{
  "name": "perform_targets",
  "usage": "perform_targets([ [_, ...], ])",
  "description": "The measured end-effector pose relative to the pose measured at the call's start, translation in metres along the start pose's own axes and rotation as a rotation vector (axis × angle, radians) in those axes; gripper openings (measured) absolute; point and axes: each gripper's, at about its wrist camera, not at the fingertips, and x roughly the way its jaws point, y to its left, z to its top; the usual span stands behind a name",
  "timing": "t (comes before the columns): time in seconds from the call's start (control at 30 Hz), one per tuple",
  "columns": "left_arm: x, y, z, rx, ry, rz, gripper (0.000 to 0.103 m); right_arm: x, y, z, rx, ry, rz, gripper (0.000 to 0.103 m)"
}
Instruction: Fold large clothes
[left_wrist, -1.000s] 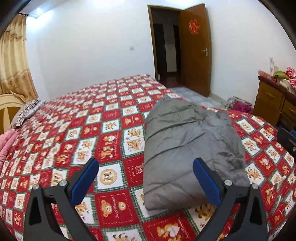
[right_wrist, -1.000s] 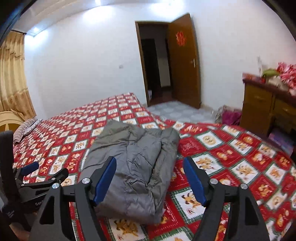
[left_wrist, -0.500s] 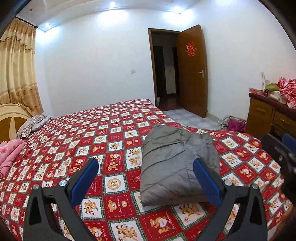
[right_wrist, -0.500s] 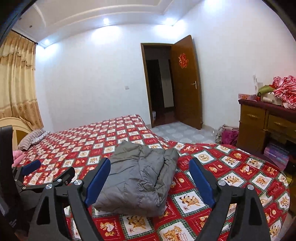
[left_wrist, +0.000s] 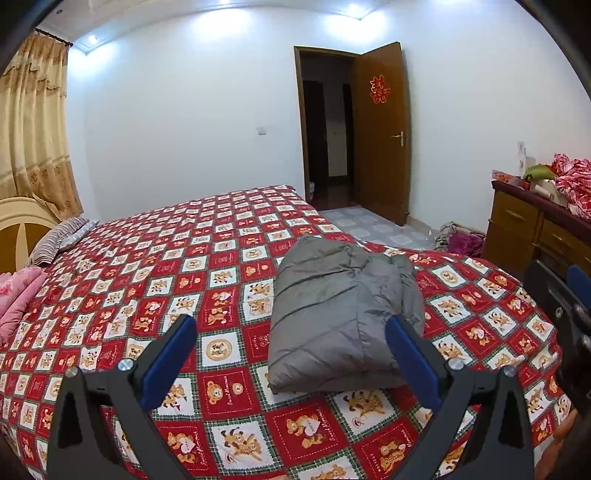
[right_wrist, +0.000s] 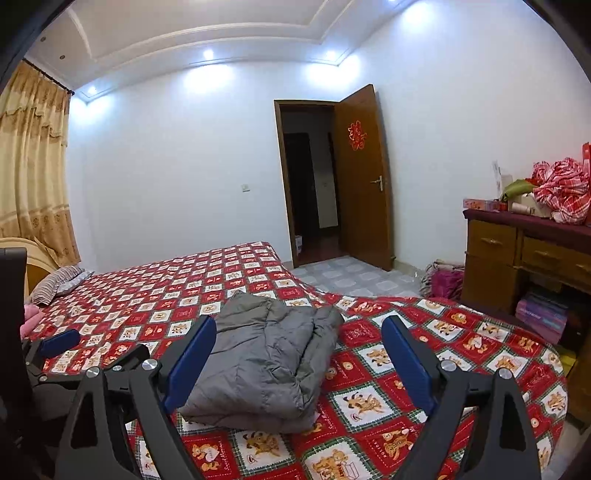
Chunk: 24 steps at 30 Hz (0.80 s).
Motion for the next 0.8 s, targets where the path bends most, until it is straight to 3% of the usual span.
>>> perform_targets([
  [0.8,-0.0092,-0.0015,0.0023,-0.002,-0.014,-0.009,0.103,-0.0025,0.0015,-0.0029,-0.003,-0.001,0.001,0.092],
])
